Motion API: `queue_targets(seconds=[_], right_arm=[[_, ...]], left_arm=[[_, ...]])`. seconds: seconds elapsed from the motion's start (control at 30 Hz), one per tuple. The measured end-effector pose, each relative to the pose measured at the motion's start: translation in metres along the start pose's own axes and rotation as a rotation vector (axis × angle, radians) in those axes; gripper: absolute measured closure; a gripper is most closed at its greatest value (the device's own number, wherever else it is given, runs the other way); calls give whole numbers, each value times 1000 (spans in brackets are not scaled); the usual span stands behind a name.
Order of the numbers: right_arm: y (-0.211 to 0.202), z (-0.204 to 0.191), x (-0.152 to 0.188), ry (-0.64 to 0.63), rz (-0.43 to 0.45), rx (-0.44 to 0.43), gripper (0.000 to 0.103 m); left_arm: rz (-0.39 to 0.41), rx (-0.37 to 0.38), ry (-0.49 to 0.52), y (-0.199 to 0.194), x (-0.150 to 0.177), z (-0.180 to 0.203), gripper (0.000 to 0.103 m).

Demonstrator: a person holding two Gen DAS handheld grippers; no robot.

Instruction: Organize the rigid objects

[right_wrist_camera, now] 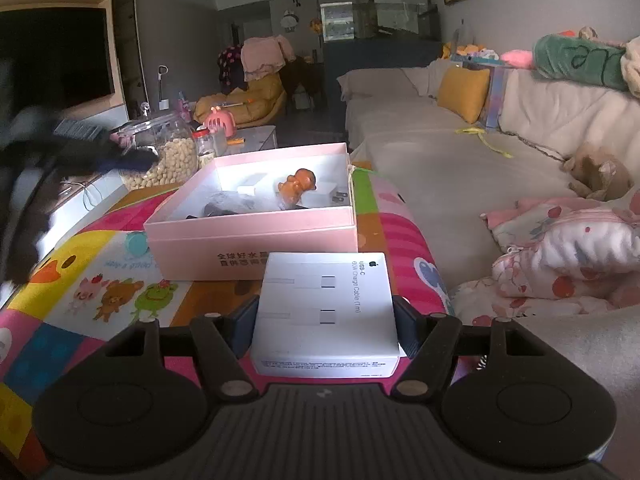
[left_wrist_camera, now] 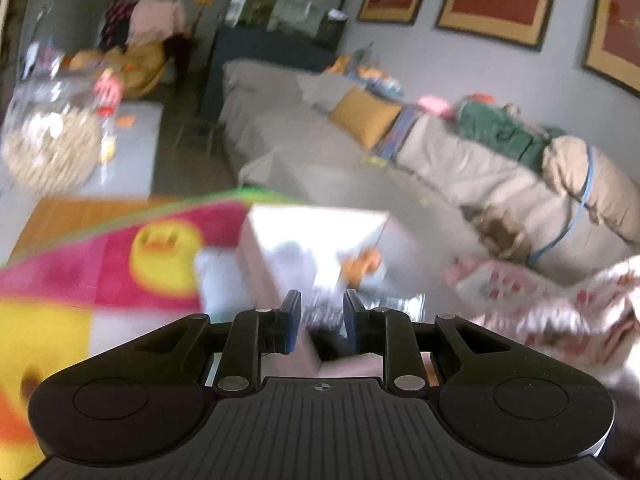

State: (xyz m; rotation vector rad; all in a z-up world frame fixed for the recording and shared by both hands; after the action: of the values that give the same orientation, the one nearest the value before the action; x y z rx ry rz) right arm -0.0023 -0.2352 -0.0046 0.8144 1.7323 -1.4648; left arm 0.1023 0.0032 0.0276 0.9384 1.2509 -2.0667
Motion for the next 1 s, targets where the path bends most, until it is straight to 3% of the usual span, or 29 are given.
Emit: queue_targets(seconds=[0.2, 0.37, 0.5, 0.77, 0.9, 1.0], right_arm=[[13, -14, -35, -11, 35, 7, 34], [39, -40, -89, -69, 90, 48, 34], [66, -56, -119, -120, 67, 94, 34], [89, -85, -126, -205, 3, 103, 32], [90, -95, -123, -212, -23, 44, 32], [98, -112, -123, -190, -95, -74, 32]], left_arm=[[-42, -6, -137, -24, 42, -33, 78], [-43, -25, -172, -25, 49, -51, 78], [-22, -45, -151, -29, 52, -61, 78], [-35, -98, -156, -26, 59, -81, 78], [-9, -123, -160, -28, 59, -91, 78], [16, -173, -154, -33, 57, -101, 78]])
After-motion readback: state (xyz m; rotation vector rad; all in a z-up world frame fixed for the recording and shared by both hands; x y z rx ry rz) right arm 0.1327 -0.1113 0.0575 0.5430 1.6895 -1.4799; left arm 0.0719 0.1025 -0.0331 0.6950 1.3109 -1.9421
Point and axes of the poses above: each gripper's, at about its wrist camera, not at the fingertips, and y roughly the way its jaws point, z to its right, x to its underside, the point moved 9 cm from there along y, roughly the way its jaws point, and after that the axes turned 1 degree about -y, right-handed, at the moved point
